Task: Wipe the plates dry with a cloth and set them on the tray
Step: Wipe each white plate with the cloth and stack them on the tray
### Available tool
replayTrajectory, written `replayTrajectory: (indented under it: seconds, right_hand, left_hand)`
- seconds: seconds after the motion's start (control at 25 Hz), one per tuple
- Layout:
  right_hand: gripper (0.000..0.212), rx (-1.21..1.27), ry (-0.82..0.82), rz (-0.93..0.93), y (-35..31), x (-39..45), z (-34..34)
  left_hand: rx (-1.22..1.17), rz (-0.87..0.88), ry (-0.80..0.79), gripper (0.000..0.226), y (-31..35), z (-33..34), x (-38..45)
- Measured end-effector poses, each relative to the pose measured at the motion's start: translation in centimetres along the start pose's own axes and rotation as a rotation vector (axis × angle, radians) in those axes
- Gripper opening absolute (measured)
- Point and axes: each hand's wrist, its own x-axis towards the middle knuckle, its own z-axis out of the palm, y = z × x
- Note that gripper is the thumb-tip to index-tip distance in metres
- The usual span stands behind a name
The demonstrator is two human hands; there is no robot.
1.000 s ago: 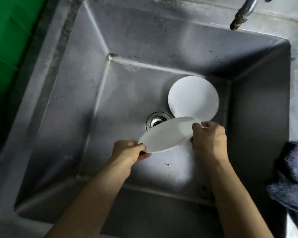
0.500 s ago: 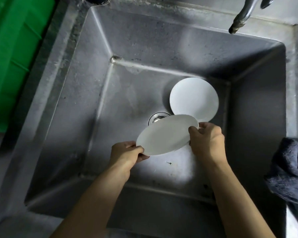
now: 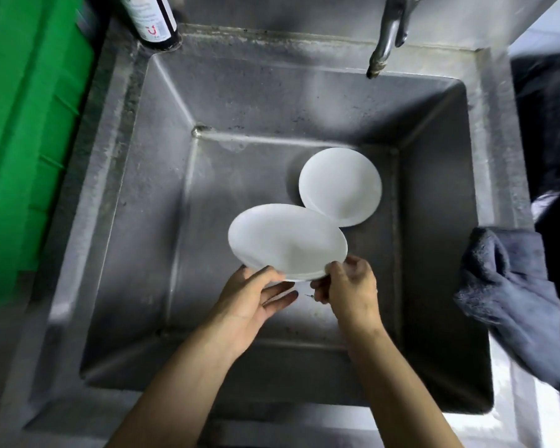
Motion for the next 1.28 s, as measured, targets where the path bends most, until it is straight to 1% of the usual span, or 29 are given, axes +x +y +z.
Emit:
replayTrajectory:
  seconds: [0.04,0.12,0.28,0.36,0.44,0.48,0.52,0.6,0.68,0.76,0.8,0.84,0.88,0.92,1.0,1.04,1.08,1.16,1.2,1.28]
  right_hand:
    - [0.026,0.068,-0.011,0.018,0.0,-0.9,0.0]
    - [0.023,0.164,-0.034,0.073,0.0,-2.7,0.0]
    - [0.028,0.2,-0.156,0.162,-0.1,-5.6,-0.9]
    - [0.029,0.142,-0.215,0.177,-0.4,-6.2,-2.1]
    - [0.026,0.007,-0.225,0.134,-0.6,-6.6,-4.3]
    - [0.024,-0.08,-0.176,0.072,-0.7,-6.6,-5.7]
    - [0.023,-0.178,-0.078,-0.022,-0.7,-6.4,-7.3]
    - [0.027,-0.345,0.174,-0.254,-0.5,-5.7,-11.2]
    - [0.034,-0.419,0.399,-0.468,-0.2,-4.3,-15.5]
    - [0.039,-0.541,0.511,-0.646,0.3,-2.7,-19.2]
    - [0.041,-0.615,0.51,-0.723,0.7,-2.0,-20.6]
    - [0.042,-0.682,0.466,-0.779,1.1,-1.3,-21.7]
    - [0.047,-0.751,0.396,-0.795,1.5,-0.7,-22.5]
    - [0.059,-0.832,0.318,-0.763,2.1,-0.2,-23.2]
    - [0.093,-0.974,0.177,-0.629,3.2,0.8,-24.3]
    - [0.1,-0.992,0.138,-0.605,3.6,1.3,-24.7]
    - [0.099,-0.971,0.118,-0.623,3.9,1.9,-25.1]
    - [0.087,-0.825,0.148,-0.688,4.3,2.9,-25.4]
    - [0.082,-0.72,0.172,-0.691,4.2,3.3,-25.4]
    - [0.079,-0.562,0.179,-0.623,3.9,4.0,-25.4]
  left_hand:
    - [0.015,0.03,-0.025,0.038,0.1,0.2,-0.7]
    - [-0.003,0.074,-0.001,0.046,0.6,0.5,-1.8]
    - [-0.02,0.13,0.017,0.056,1.4,0.7,-3.9]
    - [0.009,0.157,0.031,0.059,2.0,1.0,-5.0]
    - [0.047,0.174,0.045,0.059,2.7,1.6,-6.2]
    - [0.069,0.179,0.051,0.058,3.0,1.9,-6.7]
    - [0.095,0.18,0.052,0.055,3.3,2.1,-7.2]
    - [0.151,0.182,0.04,0.05,3.8,2.6,-8.3]
    - [0.179,0.179,0.023,0.048,4.1,3.2,-9.3]
    - [0.198,0.178,0.013,0.046,4.1,4.1,-10.2]
    - [0.207,0.181,0.012,0.045,4.0,4.6,-10.7]
    - [0.215,0.185,0.013,0.044,4.0,5.2,-11.1]
    - [0.227,0.192,0.016,0.043,4.0,5.6,-11.5]
    - [0.25,0.204,0.02,0.042,4.0,6.1,-11.9]
    - [0.305,0.235,0.031,0.04,4.2,7.0,-12.7]
    - [0.322,0.247,0.041,0.039,4.3,7.3,-13.0]
    - [0.334,0.258,0.052,0.038,4.5,7.6,-13.4]
    - [0.368,0.288,0.066,0.038,4.7,8.2,-14.1]
    - [0.386,0.309,0.066,0.038,4.8,8.4,-14.6]
    - [0.41,0.336,0.059,0.038,4.9,8.9,-15.5]
